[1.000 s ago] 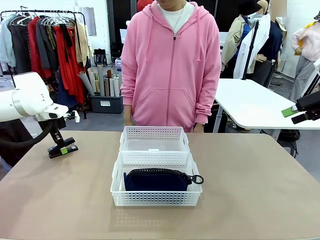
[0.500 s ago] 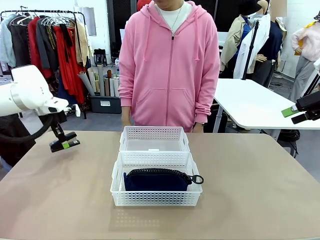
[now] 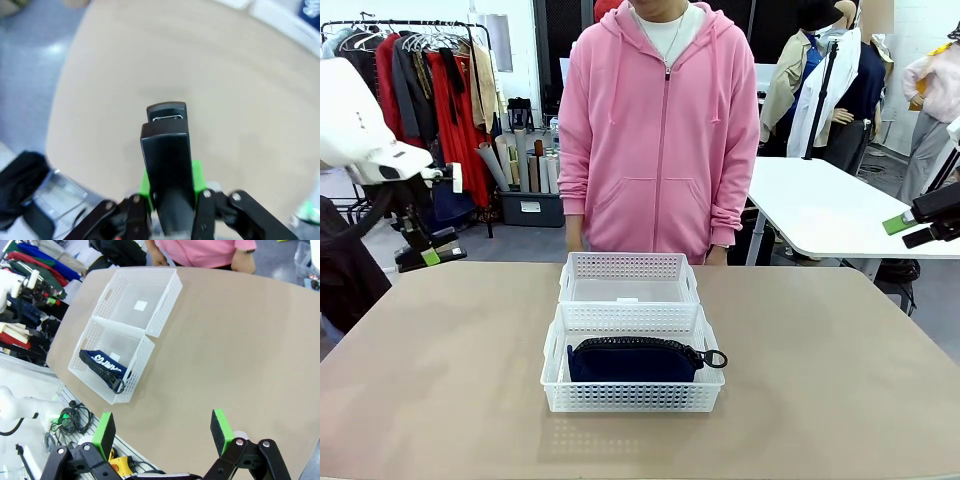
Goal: Distribute items into two baskets.
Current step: Pick up the Stapler that the person points to, then place the picked Stapler into the Organizing basket as instructed by the person.
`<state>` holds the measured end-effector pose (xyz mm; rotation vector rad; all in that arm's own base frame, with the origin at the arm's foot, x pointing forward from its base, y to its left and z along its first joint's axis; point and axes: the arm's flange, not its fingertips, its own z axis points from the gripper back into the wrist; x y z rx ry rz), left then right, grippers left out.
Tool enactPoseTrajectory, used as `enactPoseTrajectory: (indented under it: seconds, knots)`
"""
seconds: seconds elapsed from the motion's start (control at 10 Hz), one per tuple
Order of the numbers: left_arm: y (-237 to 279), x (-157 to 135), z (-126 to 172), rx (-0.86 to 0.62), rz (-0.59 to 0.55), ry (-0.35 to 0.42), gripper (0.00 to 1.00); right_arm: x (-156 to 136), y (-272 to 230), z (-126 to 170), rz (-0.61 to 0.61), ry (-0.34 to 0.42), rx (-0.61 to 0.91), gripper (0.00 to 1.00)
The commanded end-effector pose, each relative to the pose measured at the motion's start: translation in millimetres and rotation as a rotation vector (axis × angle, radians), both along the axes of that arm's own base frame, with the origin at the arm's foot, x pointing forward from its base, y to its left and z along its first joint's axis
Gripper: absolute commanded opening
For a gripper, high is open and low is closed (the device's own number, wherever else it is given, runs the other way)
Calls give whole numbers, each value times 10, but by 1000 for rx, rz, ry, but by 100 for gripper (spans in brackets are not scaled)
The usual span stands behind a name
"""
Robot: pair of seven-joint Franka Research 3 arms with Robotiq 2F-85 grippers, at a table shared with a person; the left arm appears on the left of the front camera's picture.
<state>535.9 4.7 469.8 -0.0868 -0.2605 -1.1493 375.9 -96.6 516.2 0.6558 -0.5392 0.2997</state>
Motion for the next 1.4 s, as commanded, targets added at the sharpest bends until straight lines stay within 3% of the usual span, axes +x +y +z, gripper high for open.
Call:
enactPoseTrajectory:
  seconds: [0.0, 0.2, 0.5, 1.3]
  knots:
    - [-56, -286, 258, -11, -114, 45, 0, -1, 3, 20, 4, -6, 9, 100]
    - [-271, -435, 530, 31, -163, 48, 0, -1, 3, 20, 4, -6, 9, 100]
    - [-392, -317, 768, 30, -178, 45, 0, -1, 3, 20, 4, -6, 9, 100]
    - [-449, -316, 769, 30, -181, 35, 0, -1, 3, 20, 4, -6, 9, 100]
